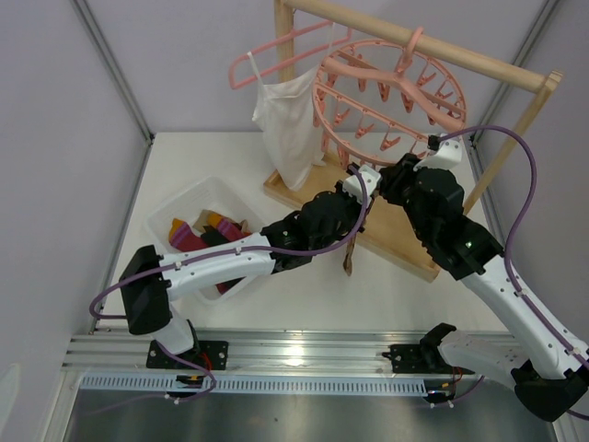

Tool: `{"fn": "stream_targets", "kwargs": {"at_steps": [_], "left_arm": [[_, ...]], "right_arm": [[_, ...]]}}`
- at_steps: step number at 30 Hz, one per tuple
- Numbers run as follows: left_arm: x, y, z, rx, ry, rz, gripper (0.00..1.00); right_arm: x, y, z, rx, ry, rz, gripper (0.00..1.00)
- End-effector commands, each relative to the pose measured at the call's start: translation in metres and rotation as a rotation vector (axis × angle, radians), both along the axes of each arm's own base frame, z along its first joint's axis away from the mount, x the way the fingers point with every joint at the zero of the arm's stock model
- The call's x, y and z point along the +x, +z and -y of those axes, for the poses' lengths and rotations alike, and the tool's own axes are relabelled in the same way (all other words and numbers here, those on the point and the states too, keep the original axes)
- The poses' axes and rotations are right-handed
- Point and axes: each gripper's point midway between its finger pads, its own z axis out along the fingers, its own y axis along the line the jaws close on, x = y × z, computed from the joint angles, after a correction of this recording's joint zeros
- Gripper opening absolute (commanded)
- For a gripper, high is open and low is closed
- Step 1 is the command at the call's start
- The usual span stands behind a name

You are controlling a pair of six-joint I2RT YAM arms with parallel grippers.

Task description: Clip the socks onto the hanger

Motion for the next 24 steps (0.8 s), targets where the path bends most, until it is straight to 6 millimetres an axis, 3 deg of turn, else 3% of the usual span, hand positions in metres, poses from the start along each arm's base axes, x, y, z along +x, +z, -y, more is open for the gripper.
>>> {"fn": "stream_targets", "kwargs": {"at_steps": [1, 24], "left_arm": [[-0.012, 0.036, -0.004, -0.098, -0.031, 0.012, 0.01], [-0.015, 0.046, -0.009, -0.12, -0.027, 0.015, 0.01]], "right_arm": [[0.005, 0.013, 0.002, 0.057, -0.045, 0.039, 0.0], [0.006, 0.006, -0.001, 0.042, -0.05, 0.022, 0.0]]}}
